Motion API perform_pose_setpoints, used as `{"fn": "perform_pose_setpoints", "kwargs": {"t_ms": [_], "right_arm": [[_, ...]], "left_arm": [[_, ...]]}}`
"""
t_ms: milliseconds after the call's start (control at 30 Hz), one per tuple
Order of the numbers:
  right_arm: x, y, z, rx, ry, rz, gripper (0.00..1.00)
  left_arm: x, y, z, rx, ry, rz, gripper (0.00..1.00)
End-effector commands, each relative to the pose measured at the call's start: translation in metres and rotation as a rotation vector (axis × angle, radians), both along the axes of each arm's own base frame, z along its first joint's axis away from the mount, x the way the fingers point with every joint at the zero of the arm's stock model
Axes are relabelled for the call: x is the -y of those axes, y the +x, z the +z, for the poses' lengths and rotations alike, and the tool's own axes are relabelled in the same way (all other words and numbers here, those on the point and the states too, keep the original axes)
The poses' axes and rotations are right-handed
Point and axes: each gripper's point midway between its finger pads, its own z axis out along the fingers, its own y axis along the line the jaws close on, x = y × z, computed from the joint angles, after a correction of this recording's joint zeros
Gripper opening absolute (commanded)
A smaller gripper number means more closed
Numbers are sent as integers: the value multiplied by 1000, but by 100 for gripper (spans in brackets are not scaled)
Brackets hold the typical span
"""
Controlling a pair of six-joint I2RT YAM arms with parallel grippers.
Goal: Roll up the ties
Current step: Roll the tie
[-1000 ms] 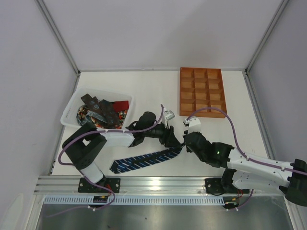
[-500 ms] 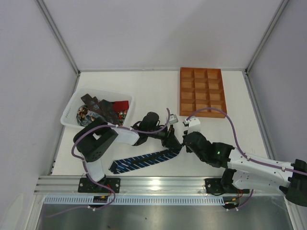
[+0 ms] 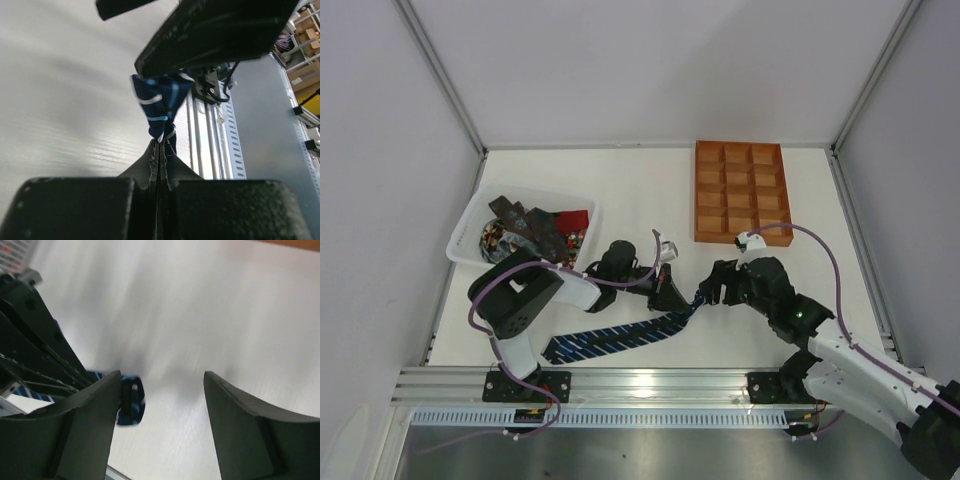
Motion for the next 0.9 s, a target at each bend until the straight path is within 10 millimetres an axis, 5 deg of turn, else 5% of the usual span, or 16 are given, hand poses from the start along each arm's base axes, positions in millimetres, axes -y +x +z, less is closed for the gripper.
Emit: {"fn": "perform_pose_setpoints", "kwargs": {"t_ms": [0, 33, 233, 400, 633, 867], "right_arm": [[-32, -5, 43, 138, 206, 257, 72], [-42, -22, 46, 143, 256, 381, 71], [-42, -48, 76, 299, 431, 541, 70], [-45, -57, 76, 292, 492, 602, 70], [-54, -70, 66, 219, 533, 696, 70], [-58, -61, 50, 191, 474, 663, 70]], "left_arm": [[-3, -11, 44, 80, -183, -83, 0], [-6, -14, 42, 63, -186, -92, 1], [-15, -21, 66, 40, -265, -111, 0], [-24, -32, 98, 25, -389, -164, 0], [-25, -30, 95, -16, -385, -176, 0], [-26, -31, 103, -2, -397, -183, 0]]}}
